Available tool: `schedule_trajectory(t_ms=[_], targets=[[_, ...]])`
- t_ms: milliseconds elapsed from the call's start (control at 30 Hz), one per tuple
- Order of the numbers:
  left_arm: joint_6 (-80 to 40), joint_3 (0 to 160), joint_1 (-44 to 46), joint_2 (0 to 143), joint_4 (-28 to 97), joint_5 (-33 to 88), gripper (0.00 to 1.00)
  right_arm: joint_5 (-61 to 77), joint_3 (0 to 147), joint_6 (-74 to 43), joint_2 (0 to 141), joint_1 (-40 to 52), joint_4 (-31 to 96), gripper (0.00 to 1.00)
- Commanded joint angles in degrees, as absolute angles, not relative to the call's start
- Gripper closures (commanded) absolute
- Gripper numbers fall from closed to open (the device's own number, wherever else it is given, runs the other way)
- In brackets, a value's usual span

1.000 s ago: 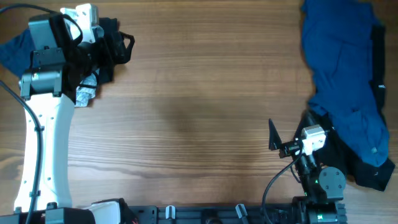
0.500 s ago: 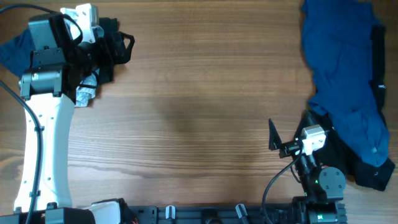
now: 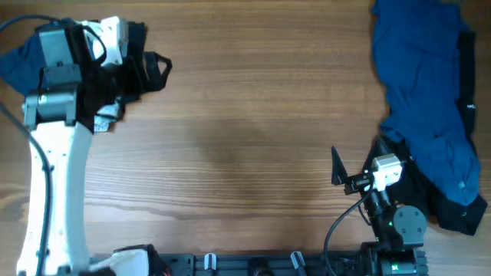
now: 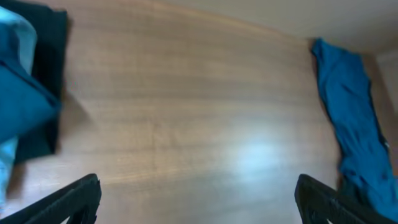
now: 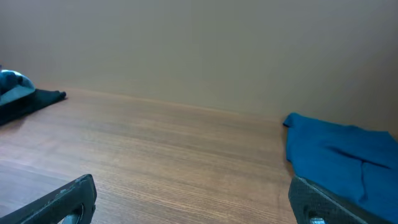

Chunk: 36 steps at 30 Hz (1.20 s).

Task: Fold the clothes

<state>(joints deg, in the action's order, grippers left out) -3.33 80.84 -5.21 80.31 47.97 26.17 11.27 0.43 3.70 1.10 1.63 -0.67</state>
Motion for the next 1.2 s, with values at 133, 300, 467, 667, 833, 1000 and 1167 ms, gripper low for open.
schedule_trajectory(t_ms=[133,300,467,667,833,1000,1167], targets=[[-3.5,77.1,-3.6,62.0,50.6,23.5,0.00,10.3,0.3,2.9,0.8,2.0,-0.8,0.00],[-3.5,66.6,-2.9,48.9,44.3,18.5,0.00,10.3,0.3,2.9,0.8,2.0,-0.8,0.00],[-3.5,52.2,-2.9,35.9,32.8,16.8,0.00,10.3,0.3,2.9,0.8,2.0,-0.8,0.00],[-3.5,32.9,-2.9,23.5,14.8,16.8,0.00,10.3,0.3,2.9,0.8,2.0,-0.8,0.00],[-3.5,17.2,-2.3,15.6,-2.1,16.9,0.00,10.3,0.3,2.9,0.8,2.0,-0.8,0.00],[-3.5,7.1,-2.3,10.0,-10.3,17.4,0.00,10.3,0.3,2.9,0.8,2.0,-0.8,0.00],[-3.5,4.5,-2.3,6.0,-9.5,17.5,0.00,10.3,0.3,2.9,0.8,2.0,-0.8,0.00]])
